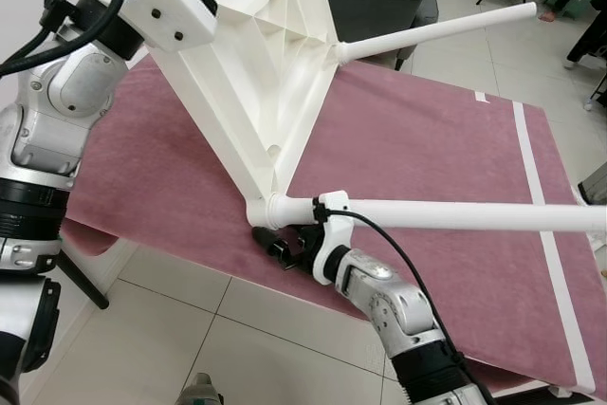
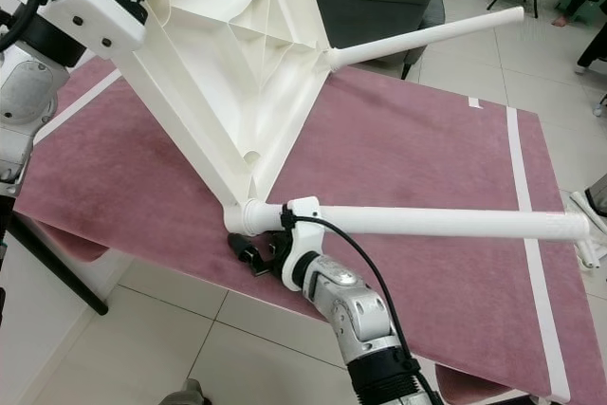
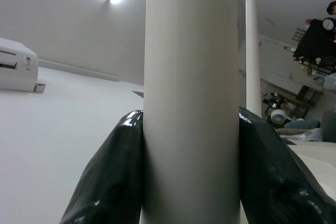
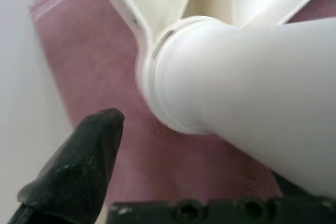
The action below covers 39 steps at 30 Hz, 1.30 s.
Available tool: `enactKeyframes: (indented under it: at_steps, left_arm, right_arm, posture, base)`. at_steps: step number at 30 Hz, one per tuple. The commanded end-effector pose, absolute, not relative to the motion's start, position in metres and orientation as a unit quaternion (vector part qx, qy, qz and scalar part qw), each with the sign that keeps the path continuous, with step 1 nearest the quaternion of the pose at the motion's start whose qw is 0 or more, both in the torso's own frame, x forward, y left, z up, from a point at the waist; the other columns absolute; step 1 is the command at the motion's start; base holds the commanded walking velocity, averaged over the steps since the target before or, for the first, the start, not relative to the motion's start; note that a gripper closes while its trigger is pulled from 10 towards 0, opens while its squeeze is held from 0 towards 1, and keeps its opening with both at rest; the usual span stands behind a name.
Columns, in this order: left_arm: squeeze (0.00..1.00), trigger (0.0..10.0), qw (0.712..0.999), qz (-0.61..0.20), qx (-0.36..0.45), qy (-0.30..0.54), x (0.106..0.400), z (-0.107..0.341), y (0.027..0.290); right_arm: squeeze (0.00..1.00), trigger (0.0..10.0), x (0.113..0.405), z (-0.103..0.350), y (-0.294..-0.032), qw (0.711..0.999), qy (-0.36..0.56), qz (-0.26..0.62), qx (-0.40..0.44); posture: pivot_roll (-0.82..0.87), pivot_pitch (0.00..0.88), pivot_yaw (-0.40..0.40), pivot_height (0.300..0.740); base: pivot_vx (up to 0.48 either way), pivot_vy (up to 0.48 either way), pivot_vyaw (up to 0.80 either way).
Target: Building children table
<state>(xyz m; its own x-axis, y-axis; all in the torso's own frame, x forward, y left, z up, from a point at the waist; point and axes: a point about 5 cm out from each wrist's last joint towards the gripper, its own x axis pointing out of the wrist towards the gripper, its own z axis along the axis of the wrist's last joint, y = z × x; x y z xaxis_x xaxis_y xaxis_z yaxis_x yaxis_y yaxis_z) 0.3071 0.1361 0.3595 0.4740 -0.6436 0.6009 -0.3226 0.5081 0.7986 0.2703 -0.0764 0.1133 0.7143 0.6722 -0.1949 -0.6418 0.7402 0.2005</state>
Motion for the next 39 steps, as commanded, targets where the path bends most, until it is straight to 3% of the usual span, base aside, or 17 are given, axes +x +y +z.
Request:
enactKeyframes:
  at_steps: [1,5,13,22,29,33,34,39]
  left_arm:
    - [0.00,0.0,0.684,-0.151,0.469,-0.538,0.295,0.359,0.117]
    - [0.00,0.0,0.686,-0.163,0.462,-0.539,0.295,0.355,0.111]
    - [0.00,0.0,0.686,-0.187,0.452,-0.539,0.296,0.347,0.101]
    - [0.00,0.0,0.686,-0.193,0.452,-0.536,0.297,0.343,0.099]
    - [0.00,0.0,0.683,-0.216,0.452,-0.531,0.297,0.335,0.092]
    - [0.00,0.0,0.679,-0.233,0.444,-0.536,0.293,0.332,0.083]
    - [0.00,0.0,0.676,-0.240,0.440,-0.541,0.291,0.333,0.078]
    - [0.00,0.0,0.668,-0.247,0.431,-0.554,0.290,0.338,0.067]
  right_arm:
    - [0.00,10.0,0.265,0.119,-0.073,0.916,0.117,0.380,0.043]
    - [0.00,10.0,0.250,0.122,-0.080,0.911,0.114,0.397,-0.005]
    - [0.00,10.0,0.222,0.109,-0.123,0.933,0.163,0.319,-0.030]
    - [0.00,10.0,0.193,0.125,-0.142,0.918,0.151,0.358,-0.079]
    - [0.00,10.0,0.207,0.138,-0.188,0.969,0.136,0.196,-0.061]
    - [0.00,10.0,0.195,0.129,-0.181,0.955,0.164,0.241,-0.063]
    - [0.00,10.0,0.183,0.125,-0.169,0.937,0.176,0.295,-0.068]
    - [0.00,10.0,0.155,0.124,-0.145,0.897,0.193,0.395,-0.051]
  posture:
    - [0.15,0.000,-0.033,0.740]
    - [0.14,0.000,-0.034,0.740]
    - [0.11,0.000,-0.016,0.740]
    - [0.10,0.000,-0.012,0.740]
    - [0.09,0.000,-0.014,0.740]
    - [0.09,0.000,-0.011,0.740]
    - [0.09,0.000,-0.010,0.740]
    - [0.09,0.000,-0.005,0.740]
  base:
    - [0.000,0.000,0.00]
    - [0.000,0.000,0.00]
    - [0.000,0.000,0.00]
    - [0.000,0.000,0.00]
    - [0.000,0.000,0.00]
    - [0.000,0.000,0.00]
    - [0.000,0.000,0.00]
    - [0.000,0.000,0.00]
